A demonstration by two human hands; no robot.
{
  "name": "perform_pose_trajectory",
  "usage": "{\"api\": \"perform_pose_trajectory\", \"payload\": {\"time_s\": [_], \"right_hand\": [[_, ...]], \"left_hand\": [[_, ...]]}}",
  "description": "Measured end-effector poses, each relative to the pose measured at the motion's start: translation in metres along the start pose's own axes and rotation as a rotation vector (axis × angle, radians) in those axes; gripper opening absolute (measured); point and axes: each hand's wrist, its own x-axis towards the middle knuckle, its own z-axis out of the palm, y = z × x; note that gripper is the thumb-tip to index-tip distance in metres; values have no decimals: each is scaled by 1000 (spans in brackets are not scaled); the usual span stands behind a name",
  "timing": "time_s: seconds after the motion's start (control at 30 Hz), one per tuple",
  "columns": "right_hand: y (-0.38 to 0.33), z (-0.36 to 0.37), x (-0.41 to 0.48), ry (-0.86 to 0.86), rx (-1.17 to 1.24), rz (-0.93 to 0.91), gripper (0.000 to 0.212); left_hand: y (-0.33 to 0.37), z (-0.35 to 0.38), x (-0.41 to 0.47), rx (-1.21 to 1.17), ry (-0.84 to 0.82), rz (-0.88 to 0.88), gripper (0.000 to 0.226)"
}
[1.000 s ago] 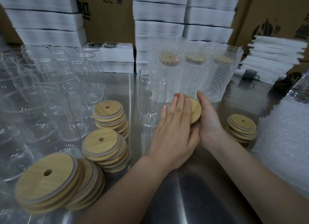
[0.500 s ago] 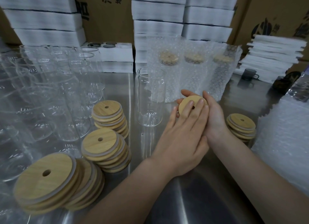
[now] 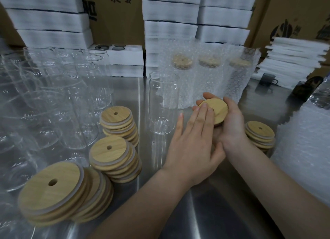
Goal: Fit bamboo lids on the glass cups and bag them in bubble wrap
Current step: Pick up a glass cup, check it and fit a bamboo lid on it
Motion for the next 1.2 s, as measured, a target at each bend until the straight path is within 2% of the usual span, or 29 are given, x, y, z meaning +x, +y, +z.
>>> {"api": "perform_pose_trajectory", "payload": {"time_s": [0.17,0.33,0.5,0.7,0.8,0.9,1.0,1.1,1.2], "right_hand": [[7,5,-4,-57,-122,-6,51],[9,12,-12,-90,-213,-3,49],[5,11,-17,-130,-193,9,50],[1,12,-17,-174,-184,76,50],[1,10,-15,-212,-251,57,51],[3,8,-14,-262,-372,10,52],[6,7,-12,-288,-451,-11,45],[7,2,-10,-335,-483,-58,34],[3,-5,-8,-470,-571,-57,23]], "left_hand": [[-7,2,1,-96,-35,-33,80],[-8,0,1,-160,17,2,83],[-7,1,4,-184,126,61,61],[-7,-1,3,-286,288,77,49],[-3,-2,1,-480,413,-32,42],[-2,-6,2,-773,543,-290,32],[-6,-10,6,-1090,585,-478,14],[-10,-13,8,-1206,610,-562,14],[-14,-15,9,-1234,643,-570,16]]}}
